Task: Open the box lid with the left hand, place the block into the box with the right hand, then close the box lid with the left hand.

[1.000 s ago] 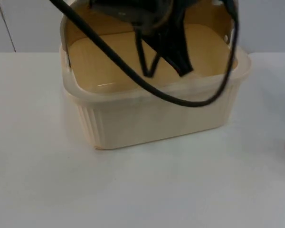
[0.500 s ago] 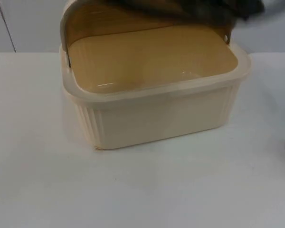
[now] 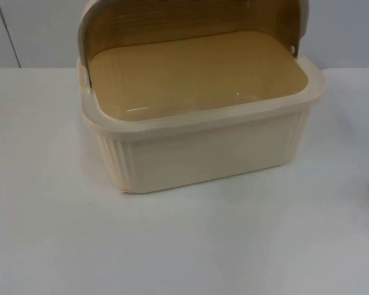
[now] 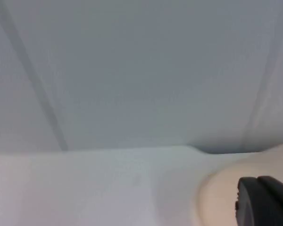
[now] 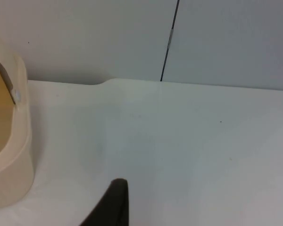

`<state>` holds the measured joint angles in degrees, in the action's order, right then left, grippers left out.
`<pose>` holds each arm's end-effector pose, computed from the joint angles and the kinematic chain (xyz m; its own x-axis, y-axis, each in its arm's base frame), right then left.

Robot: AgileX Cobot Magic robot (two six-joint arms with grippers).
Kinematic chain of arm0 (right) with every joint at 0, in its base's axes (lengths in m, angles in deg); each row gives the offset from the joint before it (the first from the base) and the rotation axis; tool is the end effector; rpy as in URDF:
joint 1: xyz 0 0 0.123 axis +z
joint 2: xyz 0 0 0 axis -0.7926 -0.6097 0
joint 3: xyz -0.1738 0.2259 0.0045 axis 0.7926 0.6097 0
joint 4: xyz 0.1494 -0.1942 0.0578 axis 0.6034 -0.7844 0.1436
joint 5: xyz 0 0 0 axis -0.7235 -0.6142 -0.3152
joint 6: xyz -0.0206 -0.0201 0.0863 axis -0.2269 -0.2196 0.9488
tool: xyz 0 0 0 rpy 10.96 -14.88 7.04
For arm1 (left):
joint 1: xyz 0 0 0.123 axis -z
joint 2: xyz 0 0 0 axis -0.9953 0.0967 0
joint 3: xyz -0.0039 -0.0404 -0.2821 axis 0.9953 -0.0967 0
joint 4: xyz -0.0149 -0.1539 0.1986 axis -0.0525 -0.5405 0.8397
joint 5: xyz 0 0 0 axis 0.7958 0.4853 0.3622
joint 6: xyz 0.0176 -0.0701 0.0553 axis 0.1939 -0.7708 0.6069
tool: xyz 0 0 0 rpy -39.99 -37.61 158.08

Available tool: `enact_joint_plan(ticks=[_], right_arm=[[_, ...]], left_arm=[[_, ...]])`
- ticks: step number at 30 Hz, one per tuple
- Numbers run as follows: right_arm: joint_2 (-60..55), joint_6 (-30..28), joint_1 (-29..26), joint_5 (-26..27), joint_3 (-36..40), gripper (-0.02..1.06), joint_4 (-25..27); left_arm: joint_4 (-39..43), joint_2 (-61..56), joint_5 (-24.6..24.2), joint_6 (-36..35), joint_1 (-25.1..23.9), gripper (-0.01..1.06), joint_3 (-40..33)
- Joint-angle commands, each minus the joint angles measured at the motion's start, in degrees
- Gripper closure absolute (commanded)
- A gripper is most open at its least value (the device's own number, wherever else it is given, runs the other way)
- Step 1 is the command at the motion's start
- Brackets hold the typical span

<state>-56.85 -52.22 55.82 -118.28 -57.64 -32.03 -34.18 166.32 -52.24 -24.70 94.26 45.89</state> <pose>0.1718 -0.0030 0.3824 -0.4780 -0.1133 -0.8710 0.0270 0.9893 -0.1435 0.3005 -0.0461 0.3996 -0.4393 -0.0167 -0.8982 0.0737 0.9958 -0.0546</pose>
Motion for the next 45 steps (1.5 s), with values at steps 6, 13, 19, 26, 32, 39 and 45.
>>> enact_joint_plan(ticks=[6,13,19,26,32,39,45], right_arm=[[0.21,-0.13,-0.19,0.22,-0.16,0.00,0.25],[0.21,-0.13,-0.19,0.01,-0.16,0.00,0.14],[0.21,-0.13,-0.19,0.01,-0.16,0.00,0.14],[0.21,-0.13,-0.19,-0.14,-0.16,0.00,0.14],[0.21,-0.13,-0.19,-0.14,-0.16,0.00,0.14],[0.21,-0.13,-0.19,-0.14,-0.16,0.00,0.14],[0.21,-0.13,-0.19,-0.14,-0.16,0.00,0.14]], left_arm=[[0.96,0.57,5.14,-2.42,-5.65,1.05,-8.66],[4.96,0.34,4.24,0.20,-5.25,0.84,-9.93],[5.63,0.25,0.83,-0.12,-3.58,0.00,-9.93],[0.37,-0.86,1.05,-0.12,-3.58,0.00,-9.93],[-5.27,-6.15,0.66,3.60,-3.58,0.00,-9.93],[-9.99,-14.82,-4.66,11.97,-3.58,0.00,-9.93],[-9.73,-22.19,-5.07,11.97,-3.58,0.00,-9.93]])
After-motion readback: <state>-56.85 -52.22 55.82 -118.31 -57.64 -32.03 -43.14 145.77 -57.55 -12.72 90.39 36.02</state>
